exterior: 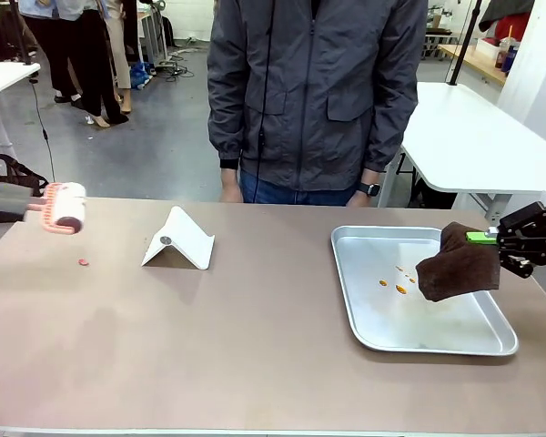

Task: Clean the surface of the table.
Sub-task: If a person points to the right, clean the right side of the table with your right hand, and if they point to the left, clean the left side with your left hand.

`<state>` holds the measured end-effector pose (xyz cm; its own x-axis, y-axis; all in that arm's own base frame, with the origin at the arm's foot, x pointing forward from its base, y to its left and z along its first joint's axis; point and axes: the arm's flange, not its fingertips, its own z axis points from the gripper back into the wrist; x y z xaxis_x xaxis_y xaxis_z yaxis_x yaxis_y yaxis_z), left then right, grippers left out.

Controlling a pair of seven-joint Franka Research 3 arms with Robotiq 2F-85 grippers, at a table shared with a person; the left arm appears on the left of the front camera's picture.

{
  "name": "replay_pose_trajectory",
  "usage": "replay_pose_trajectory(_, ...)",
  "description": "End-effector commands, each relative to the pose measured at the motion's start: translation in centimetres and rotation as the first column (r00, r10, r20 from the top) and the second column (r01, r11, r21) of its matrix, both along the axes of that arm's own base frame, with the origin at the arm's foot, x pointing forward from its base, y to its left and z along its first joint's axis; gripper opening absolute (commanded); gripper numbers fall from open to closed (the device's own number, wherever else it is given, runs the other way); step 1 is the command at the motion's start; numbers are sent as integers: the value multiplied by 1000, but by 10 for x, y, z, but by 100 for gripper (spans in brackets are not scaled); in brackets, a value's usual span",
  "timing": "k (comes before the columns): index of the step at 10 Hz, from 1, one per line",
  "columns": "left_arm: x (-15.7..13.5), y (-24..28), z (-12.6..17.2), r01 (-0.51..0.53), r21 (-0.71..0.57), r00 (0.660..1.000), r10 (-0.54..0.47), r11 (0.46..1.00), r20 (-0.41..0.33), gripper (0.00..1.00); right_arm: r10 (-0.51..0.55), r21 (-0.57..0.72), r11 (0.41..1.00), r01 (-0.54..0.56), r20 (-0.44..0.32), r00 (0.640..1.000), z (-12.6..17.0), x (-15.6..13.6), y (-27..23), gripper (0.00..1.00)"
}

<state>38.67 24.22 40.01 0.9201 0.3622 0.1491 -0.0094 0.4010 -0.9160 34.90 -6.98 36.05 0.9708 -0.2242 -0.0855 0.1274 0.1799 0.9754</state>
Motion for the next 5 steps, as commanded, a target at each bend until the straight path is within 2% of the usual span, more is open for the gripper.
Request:
replay_pose_trajectory(1, -38, 48, -1, -56, 15, 998, 56, 998, 7, 22, 7, 1, 1000, -7, -8, 1000, 4, -1, 1, 0)
replay_pose_trajectory(3, -77, 91, -7, -119, -5, 993, 119, 993, -7, 22, 7, 1, 1000, -7, -8, 1000, 4, -1, 1, 0)
replay_pose_trajectory(5, -99, 115, -20, -111, 8, 993, 111, 994, -26, 22, 7, 1, 1000, -7, -8, 1000, 4, -1, 1, 0)
